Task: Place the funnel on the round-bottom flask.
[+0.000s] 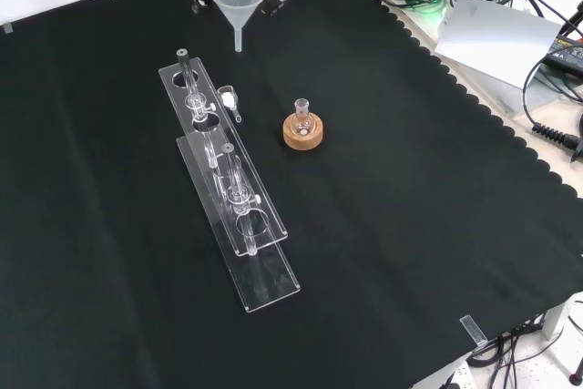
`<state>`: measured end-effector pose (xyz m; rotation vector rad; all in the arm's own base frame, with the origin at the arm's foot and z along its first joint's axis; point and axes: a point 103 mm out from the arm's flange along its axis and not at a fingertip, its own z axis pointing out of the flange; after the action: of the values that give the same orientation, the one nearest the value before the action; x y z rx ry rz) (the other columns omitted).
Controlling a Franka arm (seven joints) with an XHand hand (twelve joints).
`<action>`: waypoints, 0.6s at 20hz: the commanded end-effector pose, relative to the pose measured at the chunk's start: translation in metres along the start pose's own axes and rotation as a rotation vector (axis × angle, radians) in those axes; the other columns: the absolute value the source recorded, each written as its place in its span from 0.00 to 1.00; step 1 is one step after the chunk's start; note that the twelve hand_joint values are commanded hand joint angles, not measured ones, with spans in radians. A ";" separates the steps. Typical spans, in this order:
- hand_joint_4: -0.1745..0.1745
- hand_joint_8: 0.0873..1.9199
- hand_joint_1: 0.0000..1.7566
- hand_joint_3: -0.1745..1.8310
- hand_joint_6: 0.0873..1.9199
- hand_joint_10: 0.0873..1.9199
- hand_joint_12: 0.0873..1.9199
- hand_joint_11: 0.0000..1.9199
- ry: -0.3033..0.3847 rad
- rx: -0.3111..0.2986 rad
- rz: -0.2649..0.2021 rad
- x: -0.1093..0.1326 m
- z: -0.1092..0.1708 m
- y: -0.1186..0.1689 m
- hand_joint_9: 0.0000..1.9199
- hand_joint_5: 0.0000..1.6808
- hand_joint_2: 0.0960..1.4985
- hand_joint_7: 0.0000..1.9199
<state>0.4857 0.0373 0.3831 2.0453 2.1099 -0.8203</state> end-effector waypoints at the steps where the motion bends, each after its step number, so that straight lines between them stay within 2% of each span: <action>1: 0.51 0.30 0.51 0.48 0.34 0.22 0.68 0.22 -0.015 0.018 0.047 0.014 0.014 -0.042 0.49 0.32 0.42 0.25; 6: 0.50 0.30 0.51 0.49 0.34 0.22 0.68 0.22 -0.019 0.027 0.053 0.037 0.033 -0.061 0.49 0.32 0.42 0.25; 12: 0.50 0.30 0.51 0.49 0.34 0.23 0.68 0.22 -0.003 0.050 0.037 0.042 0.053 -0.060 0.49 0.32 0.42 0.25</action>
<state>0.4233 0.0518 0.3525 2.0656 2.0726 -0.9024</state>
